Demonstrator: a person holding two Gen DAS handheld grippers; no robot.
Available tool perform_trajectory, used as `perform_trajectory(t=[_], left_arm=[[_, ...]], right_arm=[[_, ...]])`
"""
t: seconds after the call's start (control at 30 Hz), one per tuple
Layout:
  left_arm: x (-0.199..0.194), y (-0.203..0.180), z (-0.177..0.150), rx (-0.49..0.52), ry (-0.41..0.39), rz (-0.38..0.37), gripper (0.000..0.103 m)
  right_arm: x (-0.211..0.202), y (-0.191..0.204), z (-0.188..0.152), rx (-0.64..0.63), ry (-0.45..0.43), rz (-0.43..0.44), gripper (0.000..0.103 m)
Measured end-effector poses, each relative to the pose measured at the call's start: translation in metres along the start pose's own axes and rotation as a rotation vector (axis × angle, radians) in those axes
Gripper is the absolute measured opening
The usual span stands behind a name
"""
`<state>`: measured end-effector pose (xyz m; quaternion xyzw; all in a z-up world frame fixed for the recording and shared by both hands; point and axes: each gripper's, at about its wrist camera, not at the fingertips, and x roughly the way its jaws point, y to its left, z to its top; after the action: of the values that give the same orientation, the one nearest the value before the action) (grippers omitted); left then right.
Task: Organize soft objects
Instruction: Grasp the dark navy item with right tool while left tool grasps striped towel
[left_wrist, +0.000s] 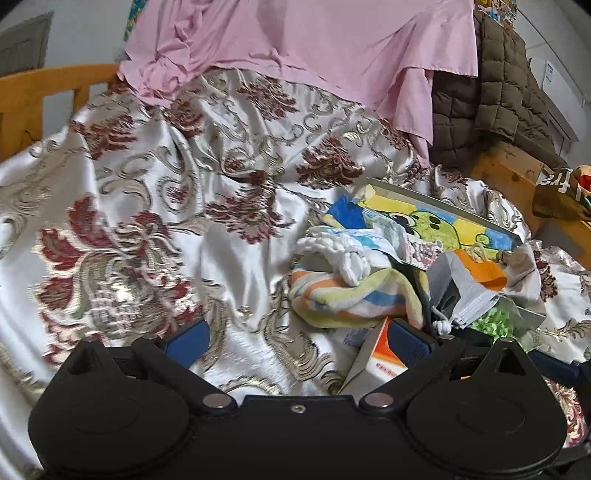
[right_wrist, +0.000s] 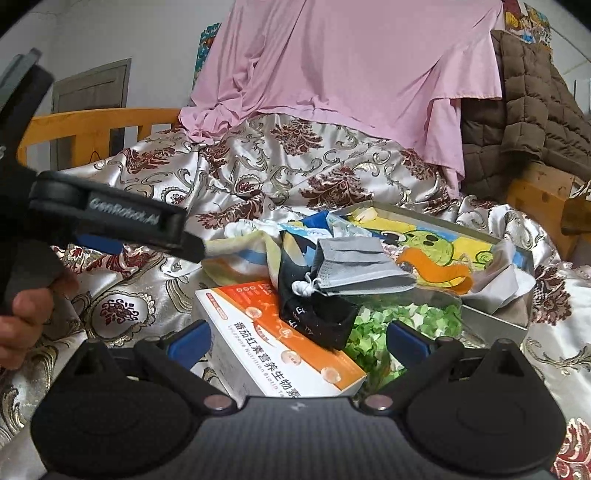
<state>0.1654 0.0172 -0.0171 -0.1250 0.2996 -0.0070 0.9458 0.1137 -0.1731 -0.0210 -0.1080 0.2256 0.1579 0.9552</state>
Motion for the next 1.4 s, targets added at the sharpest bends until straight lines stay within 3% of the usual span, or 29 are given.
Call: perform_trajectory(t=[0.33, 0.47, 0.63, 0.7, 0.83, 1.13, 1.4], left_arm=[[0.037, 0.004, 0.017, -0.148, 0.073, -0.152, 0.102], [0.046, 0.012, 0.015, -0.212, 0.076, -0.172, 0.102], [0.051, 0.02, 0.012, -0.23, 0.066, -0.192, 0.098], [0.053, 0.022, 0.012, -0.235, 0.064, -0.198, 0.094], [0.056, 0.027, 0.013, -0.252, 0.077, -0.221, 0.082], [0.064, 0.025, 0.014, -0.274, 0.096, -0.274, 0.052], [0.065, 0.029, 0.011, -0.295, 0.08, -0.262, 0.033]], right_arm=[[0.024, -0.012, 0.002, 0.082, 0.02, 0.036, 0.103], [0.028, -0.015, 0.003, 0.111, 0.0, 0.073, 0.103], [0.03, -0.012, 0.005, 0.095, -0.021, 0.061, 0.103], [0.031, -0.013, 0.006, 0.104, -0.024, 0.064, 0.102], [0.035, -0.014, 0.013, 0.125, -0.016, 0.069, 0.091], [0.046, -0.003, 0.019, 0.039, 0.012, 0.027, 0.084], [0.047, 0.004, 0.018, 0.061, 0.031, 0.067, 0.078]])
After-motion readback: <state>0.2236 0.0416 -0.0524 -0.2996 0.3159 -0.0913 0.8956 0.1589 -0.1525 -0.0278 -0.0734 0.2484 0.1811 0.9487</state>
